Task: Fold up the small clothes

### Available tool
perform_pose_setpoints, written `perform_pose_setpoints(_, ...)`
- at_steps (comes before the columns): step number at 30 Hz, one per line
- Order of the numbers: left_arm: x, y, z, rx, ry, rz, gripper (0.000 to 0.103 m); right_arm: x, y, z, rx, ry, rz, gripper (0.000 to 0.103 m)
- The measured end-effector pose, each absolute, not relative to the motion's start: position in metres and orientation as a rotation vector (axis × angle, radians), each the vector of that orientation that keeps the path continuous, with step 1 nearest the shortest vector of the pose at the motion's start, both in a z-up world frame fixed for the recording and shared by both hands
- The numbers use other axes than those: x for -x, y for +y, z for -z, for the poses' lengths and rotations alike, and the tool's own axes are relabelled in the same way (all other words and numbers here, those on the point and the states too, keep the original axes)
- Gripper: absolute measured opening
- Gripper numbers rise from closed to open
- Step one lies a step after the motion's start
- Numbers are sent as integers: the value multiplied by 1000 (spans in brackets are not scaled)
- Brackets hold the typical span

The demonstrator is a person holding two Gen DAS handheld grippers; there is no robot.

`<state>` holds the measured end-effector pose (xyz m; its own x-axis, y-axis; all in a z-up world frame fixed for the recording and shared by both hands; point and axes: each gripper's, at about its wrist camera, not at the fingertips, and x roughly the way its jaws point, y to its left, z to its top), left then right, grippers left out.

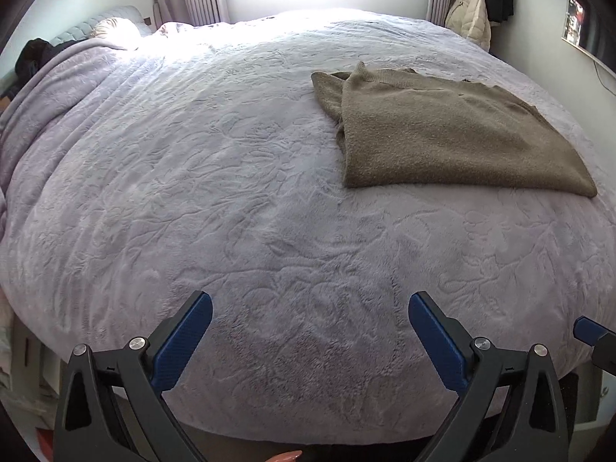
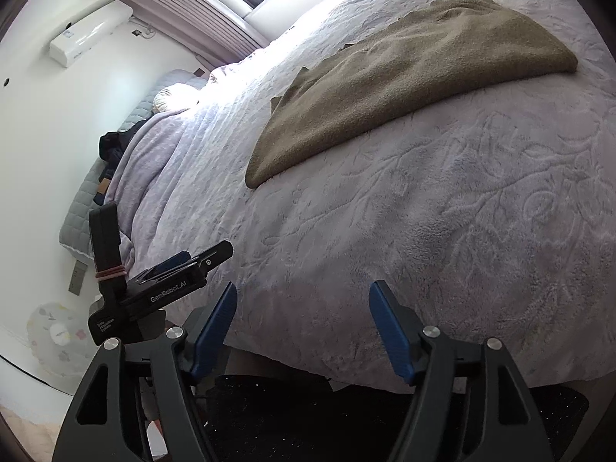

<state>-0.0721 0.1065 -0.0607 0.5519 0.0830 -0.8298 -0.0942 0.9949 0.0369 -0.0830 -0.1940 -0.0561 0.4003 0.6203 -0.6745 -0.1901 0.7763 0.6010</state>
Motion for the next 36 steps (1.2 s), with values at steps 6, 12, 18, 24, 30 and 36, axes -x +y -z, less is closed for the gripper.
perform_pose_setpoints(6,85,109,58,-6,977,-124,102,91,-185,55,-422,1016,-513,82)
perform_pose_setpoints(12,92,107,62,-25,1001,-137,102,105,-177,44,-300,913,-483,103)
perform_pose_setpoints(18,97,99,65,-54,1032,-137,102,111,-167,47,-189,958,-479,103)
perform_pose_setpoints(24,106,99,68,-39,1032,-114,102,112,-173,61,-191,1014,-417,103)
perform_pose_setpoints(30,105,105,83,5,1091,-120,102,113,-182,69,-184,1032,-377,103)
perform_pose_setpoints(36,106,103,87,17,1097,-115,102,109,-189,69,-152,1045,-352,103)
